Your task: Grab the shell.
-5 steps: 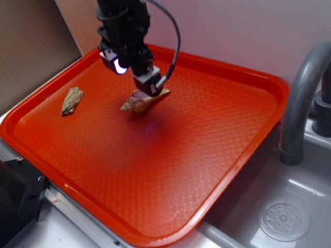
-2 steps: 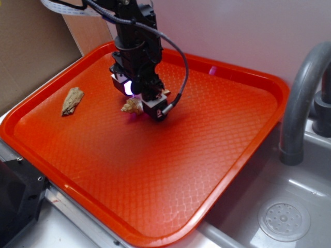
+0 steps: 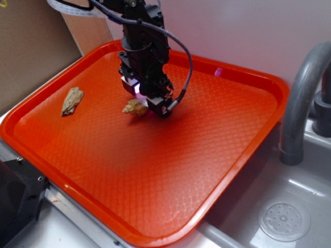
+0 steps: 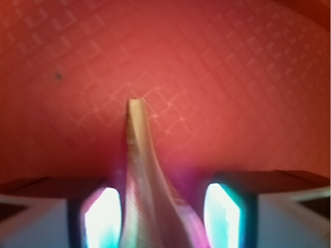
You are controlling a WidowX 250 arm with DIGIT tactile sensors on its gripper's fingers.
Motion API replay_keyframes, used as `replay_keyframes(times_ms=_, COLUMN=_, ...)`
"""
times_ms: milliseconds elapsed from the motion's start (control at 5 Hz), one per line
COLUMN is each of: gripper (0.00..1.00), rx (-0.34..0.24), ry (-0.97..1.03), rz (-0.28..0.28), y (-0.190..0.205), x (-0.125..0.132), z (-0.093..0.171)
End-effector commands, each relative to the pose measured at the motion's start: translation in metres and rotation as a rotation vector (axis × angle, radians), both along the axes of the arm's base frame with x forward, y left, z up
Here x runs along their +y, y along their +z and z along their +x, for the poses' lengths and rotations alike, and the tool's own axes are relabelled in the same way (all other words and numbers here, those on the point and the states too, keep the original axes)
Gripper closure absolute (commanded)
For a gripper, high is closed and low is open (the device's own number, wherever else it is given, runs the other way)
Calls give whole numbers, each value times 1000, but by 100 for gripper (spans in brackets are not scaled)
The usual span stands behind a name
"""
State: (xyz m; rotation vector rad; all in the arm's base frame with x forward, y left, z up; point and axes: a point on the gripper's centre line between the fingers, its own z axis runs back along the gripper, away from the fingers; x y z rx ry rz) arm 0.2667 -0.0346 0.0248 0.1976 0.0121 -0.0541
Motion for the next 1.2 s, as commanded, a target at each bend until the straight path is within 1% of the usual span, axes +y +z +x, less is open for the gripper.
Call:
replay_keyframes(times_ms=0, gripper=100, rx=-10, ry=1, rz=-38, y=28, x=6, z=-11)
replay_keyframes(times_ms=200, gripper=100, rx=-51, ry=10, rz=-93, y=76, x=-3, z=3)
replay_keyframes(times_ms=400, gripper=100, rx=-80, ry=36, rz=-132, y=120, x=-11, z=9)
replay_keyframes(times_ms=600, gripper=100, rx=-81, ry=38, rz=-137, y=153, x=-17, z=-2)
replay_keyframes(times_ms=800, gripper=100, rx=-113, ry=65, rz=-160, y=171, x=-19, z=-19)
replay_keyframes(times_ms=1000, gripper=100, rx=-47, ry=39, rz=-215, y=166, x=-12, z=-22)
